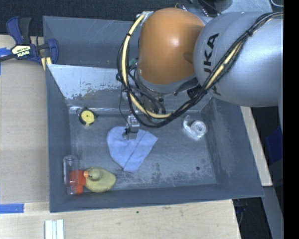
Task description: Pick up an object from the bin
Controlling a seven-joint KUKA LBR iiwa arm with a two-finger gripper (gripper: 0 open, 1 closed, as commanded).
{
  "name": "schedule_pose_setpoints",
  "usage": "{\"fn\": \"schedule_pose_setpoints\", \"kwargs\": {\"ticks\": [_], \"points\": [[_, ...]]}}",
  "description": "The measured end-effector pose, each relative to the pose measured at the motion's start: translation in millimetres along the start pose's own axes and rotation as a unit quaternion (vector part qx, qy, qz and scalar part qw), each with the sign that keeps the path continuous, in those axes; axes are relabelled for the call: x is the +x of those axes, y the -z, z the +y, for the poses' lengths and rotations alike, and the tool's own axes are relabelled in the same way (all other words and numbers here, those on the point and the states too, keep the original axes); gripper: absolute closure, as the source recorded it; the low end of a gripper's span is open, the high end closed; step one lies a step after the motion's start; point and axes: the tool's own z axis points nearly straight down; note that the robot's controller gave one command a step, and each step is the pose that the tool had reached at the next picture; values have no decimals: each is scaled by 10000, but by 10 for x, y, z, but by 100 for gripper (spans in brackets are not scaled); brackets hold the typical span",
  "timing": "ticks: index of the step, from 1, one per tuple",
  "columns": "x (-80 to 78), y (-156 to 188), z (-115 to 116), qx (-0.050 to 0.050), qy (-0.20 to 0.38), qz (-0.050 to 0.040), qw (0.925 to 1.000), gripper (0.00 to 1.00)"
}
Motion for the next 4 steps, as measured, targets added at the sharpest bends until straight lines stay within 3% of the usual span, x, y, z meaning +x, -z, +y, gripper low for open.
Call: {"fn": "schedule_pose_setpoints", "kwargs": {"ticks": [1,2,3,4], "points": [[-15,52,-8,-8,-14,-44,10000,0],[-41,-712,-215,-6,198,-30,9998,0],[-265,-1114,-314,-14,-744,-46,9972,0],[-238,-1292,-193,-5,189,-28,9998,100]]}}
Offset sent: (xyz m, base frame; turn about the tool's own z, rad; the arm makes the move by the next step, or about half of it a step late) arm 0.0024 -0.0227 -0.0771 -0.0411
